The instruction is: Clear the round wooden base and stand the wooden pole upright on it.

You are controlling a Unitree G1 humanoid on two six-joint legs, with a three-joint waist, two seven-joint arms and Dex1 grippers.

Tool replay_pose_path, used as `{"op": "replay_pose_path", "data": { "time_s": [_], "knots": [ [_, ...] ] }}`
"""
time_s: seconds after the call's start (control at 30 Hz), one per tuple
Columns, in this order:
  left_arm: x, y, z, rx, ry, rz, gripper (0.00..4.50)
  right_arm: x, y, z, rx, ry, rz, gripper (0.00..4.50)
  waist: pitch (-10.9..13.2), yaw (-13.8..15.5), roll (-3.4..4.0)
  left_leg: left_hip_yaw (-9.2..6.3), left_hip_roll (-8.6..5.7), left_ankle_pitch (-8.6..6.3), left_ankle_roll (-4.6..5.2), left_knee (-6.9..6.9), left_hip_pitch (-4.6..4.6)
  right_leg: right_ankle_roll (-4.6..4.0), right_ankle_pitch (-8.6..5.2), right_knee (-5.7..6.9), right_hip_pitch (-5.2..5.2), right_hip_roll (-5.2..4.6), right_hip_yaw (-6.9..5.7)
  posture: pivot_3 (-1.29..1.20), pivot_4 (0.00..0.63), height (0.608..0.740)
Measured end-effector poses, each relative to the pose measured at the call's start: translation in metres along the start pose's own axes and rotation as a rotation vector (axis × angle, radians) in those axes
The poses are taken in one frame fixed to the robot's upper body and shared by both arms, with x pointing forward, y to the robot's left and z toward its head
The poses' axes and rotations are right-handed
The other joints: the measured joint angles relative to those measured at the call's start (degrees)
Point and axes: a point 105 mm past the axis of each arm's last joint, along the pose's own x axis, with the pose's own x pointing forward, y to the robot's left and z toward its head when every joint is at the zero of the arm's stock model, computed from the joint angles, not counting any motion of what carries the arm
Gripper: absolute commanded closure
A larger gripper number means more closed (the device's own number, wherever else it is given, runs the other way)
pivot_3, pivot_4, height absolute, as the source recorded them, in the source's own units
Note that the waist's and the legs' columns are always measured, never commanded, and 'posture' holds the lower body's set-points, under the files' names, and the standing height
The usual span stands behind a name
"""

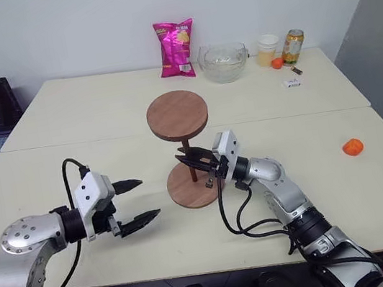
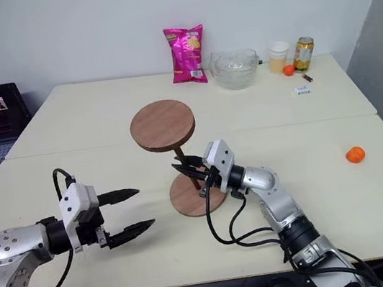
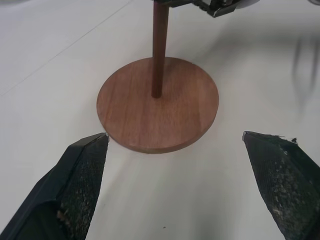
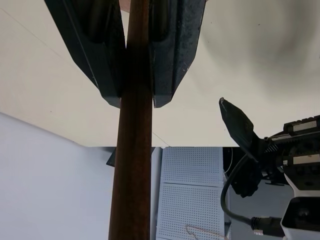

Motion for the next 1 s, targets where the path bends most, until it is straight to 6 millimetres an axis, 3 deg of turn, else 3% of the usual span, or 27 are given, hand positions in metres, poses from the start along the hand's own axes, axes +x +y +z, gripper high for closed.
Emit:
{"op": "replay_pose_path", "data": {
  "time_s": [0.33,1.0],
  "knots": [
    [-0.0003,0.0043,0.0064,0.025,0.008,-0.009,0.0,0.0077,-0.004,-0.0016,0.031,0.057,-0.001,4.25,-0.04,0.0,0.05,0.0,0.0,0.0,0.0,-0.06,0.01,-0.15,-0.09,0.0,-0.01,-0.03,-0.01,0.0,0.15,0.74],
    [0.0047,0.0042,0.0094,0.018,0.022,-0.008,0.0,0.0045,-0.0031,-0.0083,0.035,0.126,0.003,4.25,-0.98,0.11,0.37,0.03,-0.02,0.01,0.01,-0.74,0.3,-0.18,-0.15,-0.38,0.11,-0.07,-0.01,0.0,0.15,0.74]
  ]
}}
